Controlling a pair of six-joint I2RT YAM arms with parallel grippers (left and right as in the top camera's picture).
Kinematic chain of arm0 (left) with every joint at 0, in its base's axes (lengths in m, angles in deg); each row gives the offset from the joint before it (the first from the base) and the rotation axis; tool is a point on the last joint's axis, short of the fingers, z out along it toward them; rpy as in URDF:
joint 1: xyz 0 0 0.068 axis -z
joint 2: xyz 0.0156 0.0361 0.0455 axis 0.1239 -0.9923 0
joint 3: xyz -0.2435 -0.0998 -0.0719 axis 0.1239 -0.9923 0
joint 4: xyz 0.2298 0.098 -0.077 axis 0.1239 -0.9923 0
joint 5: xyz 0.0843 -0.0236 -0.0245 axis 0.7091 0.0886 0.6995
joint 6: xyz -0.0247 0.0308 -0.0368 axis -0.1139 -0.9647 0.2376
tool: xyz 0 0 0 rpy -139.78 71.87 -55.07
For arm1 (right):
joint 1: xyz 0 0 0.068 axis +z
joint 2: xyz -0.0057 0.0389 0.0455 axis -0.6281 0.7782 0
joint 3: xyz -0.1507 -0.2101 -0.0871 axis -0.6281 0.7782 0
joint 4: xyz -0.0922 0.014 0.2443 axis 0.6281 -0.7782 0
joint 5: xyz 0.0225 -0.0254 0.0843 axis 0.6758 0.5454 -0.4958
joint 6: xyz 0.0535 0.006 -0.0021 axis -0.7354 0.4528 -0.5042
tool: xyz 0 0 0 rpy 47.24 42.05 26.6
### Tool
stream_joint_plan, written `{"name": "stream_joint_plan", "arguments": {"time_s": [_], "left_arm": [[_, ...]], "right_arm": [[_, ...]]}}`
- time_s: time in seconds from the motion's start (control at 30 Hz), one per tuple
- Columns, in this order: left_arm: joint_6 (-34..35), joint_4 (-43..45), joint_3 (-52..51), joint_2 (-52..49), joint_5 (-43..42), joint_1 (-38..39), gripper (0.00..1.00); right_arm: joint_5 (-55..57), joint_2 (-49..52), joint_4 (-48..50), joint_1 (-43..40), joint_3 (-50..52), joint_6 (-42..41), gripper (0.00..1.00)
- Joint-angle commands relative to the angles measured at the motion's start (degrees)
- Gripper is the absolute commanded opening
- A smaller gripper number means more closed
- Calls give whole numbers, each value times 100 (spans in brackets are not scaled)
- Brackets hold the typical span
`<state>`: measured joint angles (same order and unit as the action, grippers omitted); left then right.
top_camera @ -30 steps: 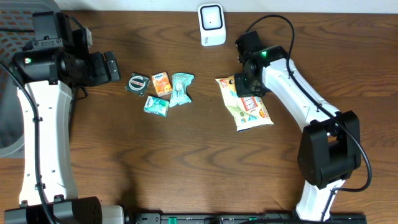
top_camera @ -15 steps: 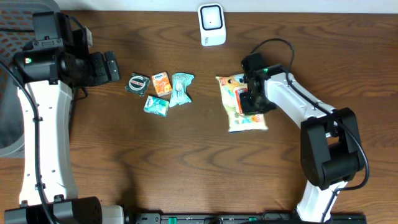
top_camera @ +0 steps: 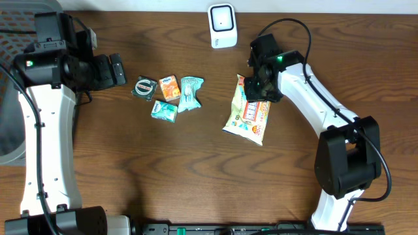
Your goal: Scan the item barcode
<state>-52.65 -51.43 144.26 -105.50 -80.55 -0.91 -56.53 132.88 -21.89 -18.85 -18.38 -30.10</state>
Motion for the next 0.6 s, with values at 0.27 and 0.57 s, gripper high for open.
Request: {"name": "stream_joint_plan", "arguments": {"time_s": [0.27,0.57], "left_arm": [[50,-2,-15,-20,13,-2,98],[50,-2,-15,-20,13,-2,98]], "right_arm": [[511,267,1733,-28,979,-44,42],[-81,358,2181,-216,275,-42,43]]}}
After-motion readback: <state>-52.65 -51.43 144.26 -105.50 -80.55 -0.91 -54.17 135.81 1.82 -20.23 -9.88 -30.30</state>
